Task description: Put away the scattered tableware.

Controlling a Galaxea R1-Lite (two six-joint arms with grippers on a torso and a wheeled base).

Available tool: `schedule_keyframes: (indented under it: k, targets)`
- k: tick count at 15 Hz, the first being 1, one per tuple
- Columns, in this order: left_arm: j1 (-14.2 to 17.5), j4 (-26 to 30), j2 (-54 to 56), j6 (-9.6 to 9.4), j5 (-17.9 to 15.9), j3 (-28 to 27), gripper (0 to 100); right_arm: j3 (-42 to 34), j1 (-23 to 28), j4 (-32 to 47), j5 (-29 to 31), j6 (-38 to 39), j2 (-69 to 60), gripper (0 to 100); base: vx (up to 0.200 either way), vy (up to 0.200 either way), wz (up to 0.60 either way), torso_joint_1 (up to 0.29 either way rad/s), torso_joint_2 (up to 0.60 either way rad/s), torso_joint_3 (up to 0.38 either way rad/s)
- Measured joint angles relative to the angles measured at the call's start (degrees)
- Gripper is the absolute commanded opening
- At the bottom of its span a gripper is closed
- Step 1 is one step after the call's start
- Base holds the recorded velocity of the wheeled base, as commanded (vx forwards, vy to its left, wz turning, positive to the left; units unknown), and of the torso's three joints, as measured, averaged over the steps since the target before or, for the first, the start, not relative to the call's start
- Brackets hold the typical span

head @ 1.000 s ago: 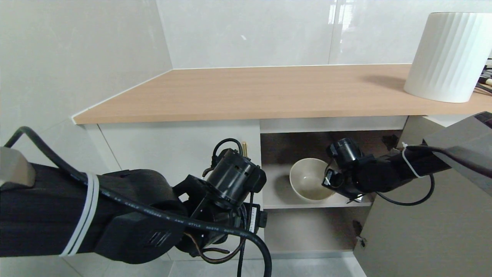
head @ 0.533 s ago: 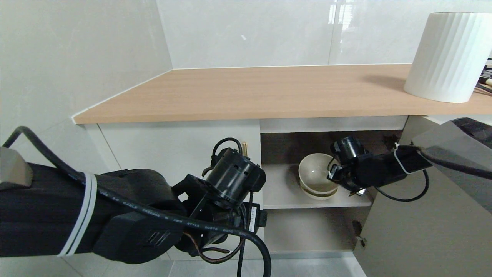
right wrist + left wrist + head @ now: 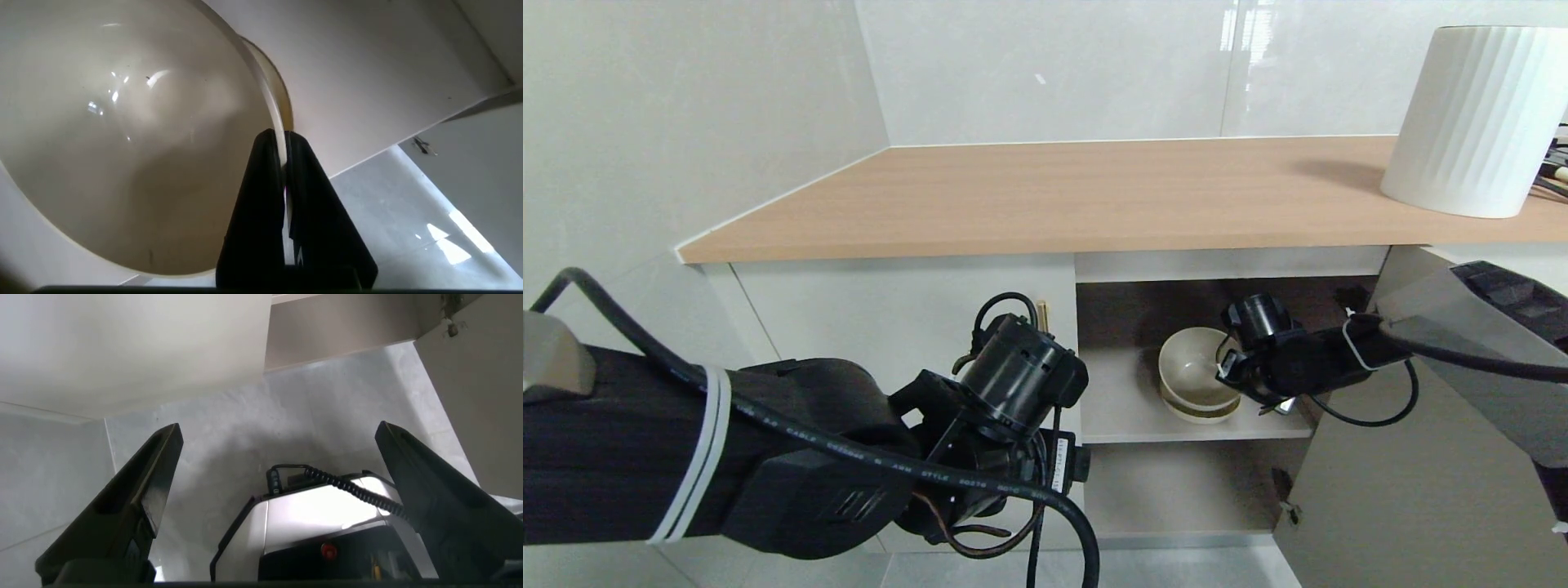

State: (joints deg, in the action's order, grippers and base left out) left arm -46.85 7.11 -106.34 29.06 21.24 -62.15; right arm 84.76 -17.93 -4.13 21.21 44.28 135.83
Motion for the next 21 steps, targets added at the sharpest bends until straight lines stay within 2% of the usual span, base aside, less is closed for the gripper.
schedule_keyframes:
  k: [4,5,10,15,18,21]
  targets:
    - [0.1,0.0,-0.1,0.00,0.0,0.0,100,0.1,0.0,0.1,-0.1,0.0,0.3,0,0.000,0.000,0.00,0.000,0.00,0.000]
    - [0.2,0.0,-0.1,0.00,0.0,0.0,100,0.1,-0.1,0.1,-0.2,0.0,0.3,100,0.000,0.000,0.00,0.000,0.00,0.000]
    - [0.3,0.0,-0.4,0.11,0.0,0.0,100,-2.1,-1.5,0.2,-1.4,-0.5,-0.9,100,0.000,0.000,0.00,0.000,0.00,0.000]
    - [3.4,0.1,2.4,1.45,-0.3,0.6,100,-10.2,-3.6,1.0,-6.8,-3.8,-9.9,100,0.000,0.000,0.00,0.000,0.00,0.000]
    - [6.7,0.1,8.9,1.58,-1.0,5.3,100,-17.7,-5.1,7.3,-9.9,-8.6,-22.8,100,0.000,0.000,0.00,0.000,0.00,0.000]
    - [8.3,0.1,17.0,0.11,-1.1,13.1,100,-23.5,-7.1,20.7,-12.9,-12.3,-37.8,100,0.000,0.000,0.00,0.000,0.00,0.000]
